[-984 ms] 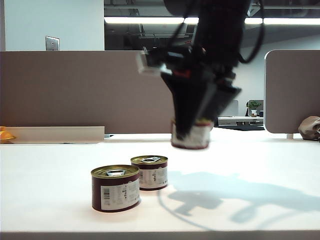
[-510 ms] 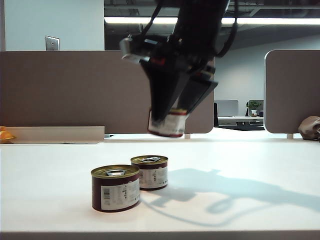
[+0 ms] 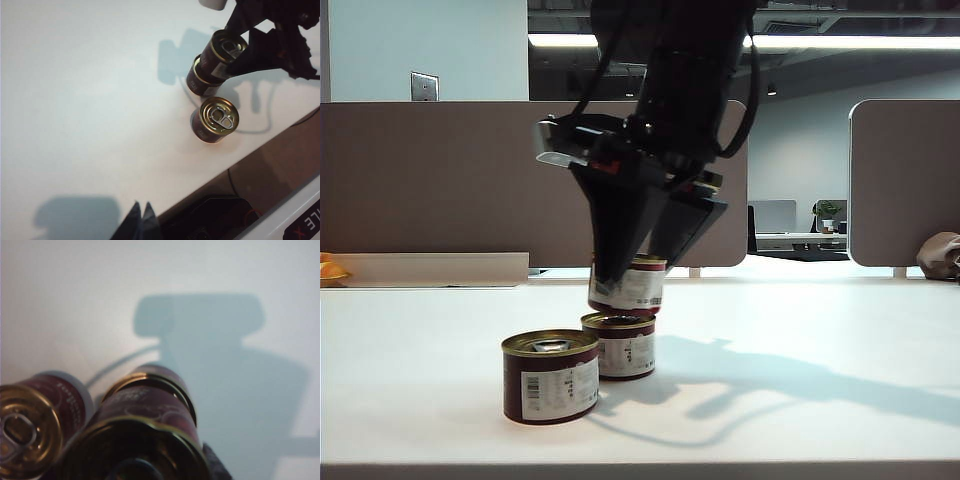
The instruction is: Pick up the cans one by one and stack them together.
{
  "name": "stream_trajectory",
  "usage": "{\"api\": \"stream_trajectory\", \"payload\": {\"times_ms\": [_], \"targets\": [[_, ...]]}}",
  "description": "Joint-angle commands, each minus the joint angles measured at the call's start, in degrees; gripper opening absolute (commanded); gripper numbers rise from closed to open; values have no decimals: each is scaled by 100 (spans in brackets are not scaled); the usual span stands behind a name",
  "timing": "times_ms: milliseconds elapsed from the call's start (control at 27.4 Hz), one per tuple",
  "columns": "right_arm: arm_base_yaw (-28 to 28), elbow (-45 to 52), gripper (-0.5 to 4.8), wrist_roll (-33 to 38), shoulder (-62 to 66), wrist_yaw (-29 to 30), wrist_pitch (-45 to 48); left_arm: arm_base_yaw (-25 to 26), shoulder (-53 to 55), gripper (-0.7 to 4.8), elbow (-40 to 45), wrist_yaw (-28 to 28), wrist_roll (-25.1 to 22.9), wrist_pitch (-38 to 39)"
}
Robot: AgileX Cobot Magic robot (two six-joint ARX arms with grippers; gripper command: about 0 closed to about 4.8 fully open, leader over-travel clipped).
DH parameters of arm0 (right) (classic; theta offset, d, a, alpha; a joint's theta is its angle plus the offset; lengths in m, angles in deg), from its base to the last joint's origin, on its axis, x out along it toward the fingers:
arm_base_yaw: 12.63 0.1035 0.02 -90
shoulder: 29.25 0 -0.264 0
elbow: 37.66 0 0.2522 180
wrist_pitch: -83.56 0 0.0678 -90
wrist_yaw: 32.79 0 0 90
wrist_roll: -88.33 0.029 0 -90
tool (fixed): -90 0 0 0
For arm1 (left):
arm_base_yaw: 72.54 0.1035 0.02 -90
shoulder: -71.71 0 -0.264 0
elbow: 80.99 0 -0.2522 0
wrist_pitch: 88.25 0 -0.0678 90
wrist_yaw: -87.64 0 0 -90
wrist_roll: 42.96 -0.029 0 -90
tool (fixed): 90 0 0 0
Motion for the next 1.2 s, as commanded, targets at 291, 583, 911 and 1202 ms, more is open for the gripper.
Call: {"api": "stream_trajectory", "payload": {"times_ms": [291,583,911,1202], "targets": [[107,-39,198,11,203,4,175,7,-13,-5,-22,22,-48,2],[94,-39,198,-20,236,-341,-2,7,-13,-5,-22,-83,-70,24],[103,-39,200,-164,236,-485,-295,7,-13,-5,-22,-79,-70,4],[103,-39,399,-157,225,-485,-282,7,-13,-5,-22,-81,-70,-9]]}}
